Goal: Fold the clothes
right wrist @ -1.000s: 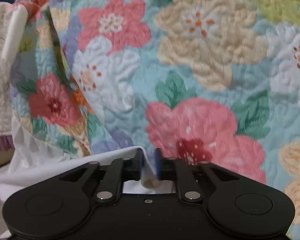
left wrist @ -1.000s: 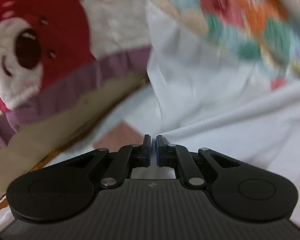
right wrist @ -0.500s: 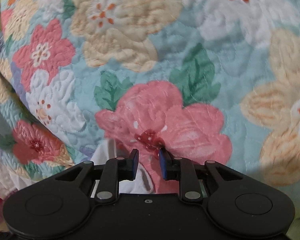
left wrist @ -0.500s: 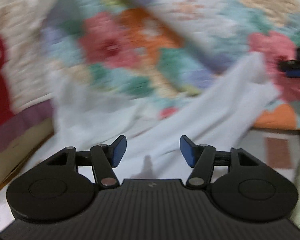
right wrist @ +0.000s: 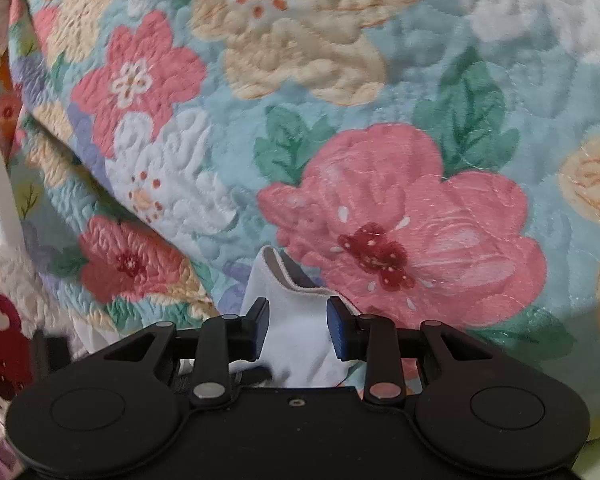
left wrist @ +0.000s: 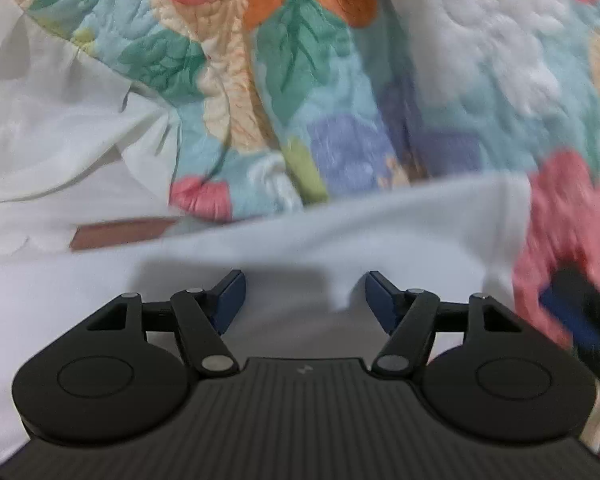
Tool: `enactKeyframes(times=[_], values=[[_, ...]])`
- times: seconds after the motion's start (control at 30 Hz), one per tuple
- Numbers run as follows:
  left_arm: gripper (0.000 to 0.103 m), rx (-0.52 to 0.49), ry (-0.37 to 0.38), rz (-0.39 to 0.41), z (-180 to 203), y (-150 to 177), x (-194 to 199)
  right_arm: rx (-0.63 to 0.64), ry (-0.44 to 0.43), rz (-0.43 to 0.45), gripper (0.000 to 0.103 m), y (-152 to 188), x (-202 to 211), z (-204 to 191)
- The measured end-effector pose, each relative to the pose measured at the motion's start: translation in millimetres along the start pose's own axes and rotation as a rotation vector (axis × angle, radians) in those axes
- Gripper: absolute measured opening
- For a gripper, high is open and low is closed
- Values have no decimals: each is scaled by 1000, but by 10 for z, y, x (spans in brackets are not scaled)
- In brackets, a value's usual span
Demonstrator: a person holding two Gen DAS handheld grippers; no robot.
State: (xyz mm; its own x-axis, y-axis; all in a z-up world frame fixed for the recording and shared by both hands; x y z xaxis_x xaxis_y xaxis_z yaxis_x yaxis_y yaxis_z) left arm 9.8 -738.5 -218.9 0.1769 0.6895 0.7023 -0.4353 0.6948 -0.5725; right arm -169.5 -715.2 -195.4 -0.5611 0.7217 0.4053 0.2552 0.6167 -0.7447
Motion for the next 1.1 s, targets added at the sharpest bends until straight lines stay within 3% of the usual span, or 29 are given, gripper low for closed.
enactKeyframes(times=[0.1, 0.2, 0.3, 0.37, 0.43, 0.5, 0.7, 0.8, 0.9, 1.03, 1.07, 1.1], values=[[66, -39, 42, 22, 118, -83, 328, 29, -5, -2, 37, 15, -27, -53], [67, -108, -29, -44, -79, 36, 898, 45, -23, -2, 38, 31, -21, -129], [71, -136, -184, -135, -674, 326, 1660, 51, -106, -47, 39, 92, -36, -311], [71, -152, -394, -246, -1259, 634, 2283, 72, -235, -129, 39, 187, -40, -592], [71, -131, -568, -295, -1760, 916, 3018, 123, -358, -196, 39, 371, -1, -945], [71, -49, -683, -234, -2217, 1134, 3833, 224, -415, -250, 39, 634, 51, -1266], [71, 107, -971, 88, -3216, 2064, 5737, 492, -549, -397, 40, 1404, 260, -2116], [72, 232, -998, 166, -3538, 2744, 6090, 587, -576, -404, 48, 1752, 472, -2417], [72, 271, -947, 161, -3590, 3368, 6041, 742, -616, -394, 50, 2189, 741, -2692], [72, 119, -918, 127, -3530, 3857, 5878, 777, -738, -492, 45, 2797, 1217, -2928], [72, 63, -908, 109, -3492, 3921, 5815, 767, -774, -525, 41, 2942, 1359, -2977], [73, 6, -898, 88, -3450, 3982, 5749, 753, -808, -558, 24, 3089, 1503, -3031]])
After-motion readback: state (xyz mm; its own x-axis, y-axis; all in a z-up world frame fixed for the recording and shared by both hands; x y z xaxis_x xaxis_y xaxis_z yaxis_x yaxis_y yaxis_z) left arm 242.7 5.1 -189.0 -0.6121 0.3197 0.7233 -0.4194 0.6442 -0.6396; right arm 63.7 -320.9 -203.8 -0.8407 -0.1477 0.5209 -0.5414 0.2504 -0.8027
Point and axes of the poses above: each gripper's, at about its wrist camera, not at the fingertips, and x roughly against the way its jaws point, z to its right, y to its underside, the point moved 9 cm from there along -x, roughly the way its jaws point, and after that the axes turned 3 degrees about -y, right-handed, at the moved point
